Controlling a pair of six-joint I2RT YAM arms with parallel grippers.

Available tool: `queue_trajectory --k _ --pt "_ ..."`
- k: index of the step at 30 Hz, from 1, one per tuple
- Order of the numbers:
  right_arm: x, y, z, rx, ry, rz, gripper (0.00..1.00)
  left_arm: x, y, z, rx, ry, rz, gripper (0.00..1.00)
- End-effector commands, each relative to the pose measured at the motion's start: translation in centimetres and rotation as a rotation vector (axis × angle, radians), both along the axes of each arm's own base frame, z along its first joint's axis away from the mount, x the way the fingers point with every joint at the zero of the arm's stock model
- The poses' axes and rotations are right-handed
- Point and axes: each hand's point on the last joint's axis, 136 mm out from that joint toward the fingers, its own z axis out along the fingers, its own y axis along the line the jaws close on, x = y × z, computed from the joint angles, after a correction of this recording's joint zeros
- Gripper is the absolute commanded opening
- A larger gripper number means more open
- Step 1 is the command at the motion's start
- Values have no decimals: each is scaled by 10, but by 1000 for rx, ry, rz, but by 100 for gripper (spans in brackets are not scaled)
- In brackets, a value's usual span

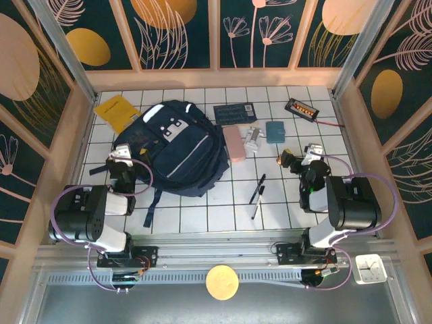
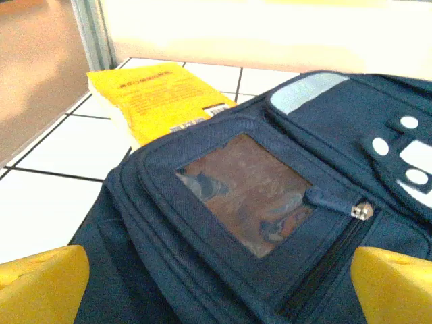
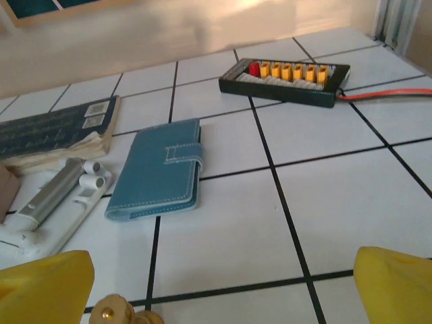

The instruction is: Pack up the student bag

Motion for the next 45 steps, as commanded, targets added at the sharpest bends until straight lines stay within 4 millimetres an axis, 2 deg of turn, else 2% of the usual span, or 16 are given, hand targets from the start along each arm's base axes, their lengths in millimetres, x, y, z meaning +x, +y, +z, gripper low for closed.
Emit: queue_trajectory --k 1,30,35,37,41,43,45 --pt "12 -4 32 -37 -128 1 99 11 6 33 27 -128 20 99" --pt "11 -4 32 -34 -127 4 99 10 6 33 28 -128 20 99" --pt "11 -16 50 -22 -134 -69 99 23 21 47 10 -68 112 99" --pt "8 -20 63 -15 -136 -95 99 24 23 60 -2 -59 130 99" --pt "12 -34 92 180 -33 -193 99 15 33 93 -155 -50 225 99" --pt "19 -26 100 288 96 -184 99 17 16 104 -241 16 155 99" --pt "28 5 107 390 253 -74 95 18 -28 111 -288 106 -40 99"
